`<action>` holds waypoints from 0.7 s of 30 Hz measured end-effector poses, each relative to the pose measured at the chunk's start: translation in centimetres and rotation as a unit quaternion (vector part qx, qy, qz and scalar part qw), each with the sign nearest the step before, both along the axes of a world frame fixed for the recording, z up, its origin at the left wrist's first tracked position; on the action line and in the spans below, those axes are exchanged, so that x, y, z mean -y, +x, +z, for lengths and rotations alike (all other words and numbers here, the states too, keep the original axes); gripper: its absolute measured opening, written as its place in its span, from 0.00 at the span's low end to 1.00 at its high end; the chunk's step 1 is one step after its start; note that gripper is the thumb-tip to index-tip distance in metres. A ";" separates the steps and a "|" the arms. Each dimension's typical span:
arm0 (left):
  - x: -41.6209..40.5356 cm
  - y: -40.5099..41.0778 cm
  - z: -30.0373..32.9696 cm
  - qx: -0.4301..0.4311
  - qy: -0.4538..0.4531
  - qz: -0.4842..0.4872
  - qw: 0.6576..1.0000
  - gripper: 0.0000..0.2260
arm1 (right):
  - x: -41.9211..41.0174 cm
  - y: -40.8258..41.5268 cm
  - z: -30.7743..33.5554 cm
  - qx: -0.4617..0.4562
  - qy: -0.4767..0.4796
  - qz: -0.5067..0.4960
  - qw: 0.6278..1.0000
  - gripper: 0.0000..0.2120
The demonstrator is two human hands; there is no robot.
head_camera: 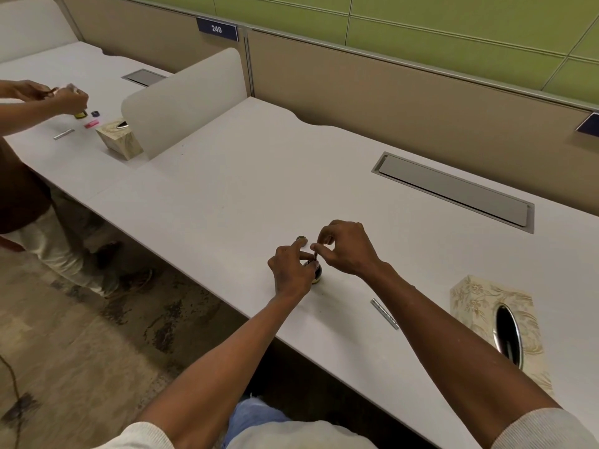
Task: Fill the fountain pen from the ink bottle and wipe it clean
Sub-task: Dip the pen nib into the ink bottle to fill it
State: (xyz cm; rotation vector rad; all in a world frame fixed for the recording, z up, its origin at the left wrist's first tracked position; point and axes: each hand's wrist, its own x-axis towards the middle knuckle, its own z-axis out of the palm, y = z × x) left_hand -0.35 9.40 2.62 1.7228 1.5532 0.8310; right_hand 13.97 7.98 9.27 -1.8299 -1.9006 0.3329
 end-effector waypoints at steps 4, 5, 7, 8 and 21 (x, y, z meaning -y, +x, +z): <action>-0.1 0.0 -0.1 0.001 -0.003 -0.002 1.000 0.23 | 0.2 -0.1 0.1 -0.011 0.004 0.005 1.000 0.07; -0.1 0.0 -0.1 0.000 -0.001 -0.002 1.000 0.23 | 0.2 -0.1 0.2 -0.008 0.004 0.009 1.000 0.05; 0.0 0.0 0.0 0.000 0.003 -0.001 1.000 0.22 | 0.1 0.0 0.2 0.000 0.002 0.009 1.000 0.04; 0.0 0.0 0.0 0.002 0.003 0.000 1.000 0.23 | 0.1 0.0 0.2 0.001 0.000 0.006 1.000 0.05; -0.3 0.1 -0.5 0.010 -0.001 0.002 1.000 0.21 | 0.0 -0.2 0.1 0.008 0.004 -0.007 1.000 0.06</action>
